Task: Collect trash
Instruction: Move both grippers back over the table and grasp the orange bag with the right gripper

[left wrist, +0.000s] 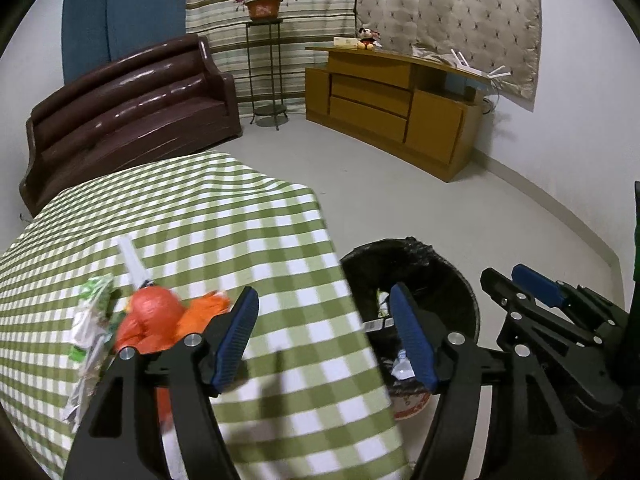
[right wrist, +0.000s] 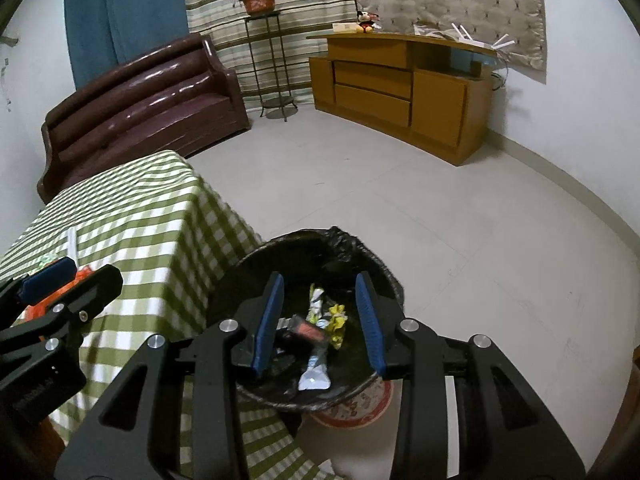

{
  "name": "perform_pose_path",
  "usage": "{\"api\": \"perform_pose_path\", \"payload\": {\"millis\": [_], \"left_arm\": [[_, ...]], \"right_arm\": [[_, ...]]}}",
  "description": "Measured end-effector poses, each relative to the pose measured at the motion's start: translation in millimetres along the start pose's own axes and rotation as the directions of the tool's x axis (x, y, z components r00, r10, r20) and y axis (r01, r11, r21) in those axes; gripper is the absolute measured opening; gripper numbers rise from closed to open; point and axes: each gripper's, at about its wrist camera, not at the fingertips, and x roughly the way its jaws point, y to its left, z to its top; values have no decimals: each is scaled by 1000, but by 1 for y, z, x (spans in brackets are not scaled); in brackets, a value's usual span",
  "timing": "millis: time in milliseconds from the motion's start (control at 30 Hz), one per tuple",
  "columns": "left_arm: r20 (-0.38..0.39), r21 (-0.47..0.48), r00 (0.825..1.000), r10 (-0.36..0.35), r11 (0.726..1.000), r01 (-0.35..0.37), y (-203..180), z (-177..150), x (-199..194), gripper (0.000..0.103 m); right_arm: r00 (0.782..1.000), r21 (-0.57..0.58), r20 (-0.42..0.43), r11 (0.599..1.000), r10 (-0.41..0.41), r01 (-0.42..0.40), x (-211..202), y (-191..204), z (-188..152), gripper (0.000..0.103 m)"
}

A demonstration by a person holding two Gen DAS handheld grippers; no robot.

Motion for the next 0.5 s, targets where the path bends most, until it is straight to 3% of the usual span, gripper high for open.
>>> {"api": "perform_pose_path", "payload": {"millis": [500], "left_arm": [[3,-104,995,100,990,-99,76,-31,-48,69]], "right_arm": [[995,-100,-17,990,103,-104,-21,77,-15,37]]}}
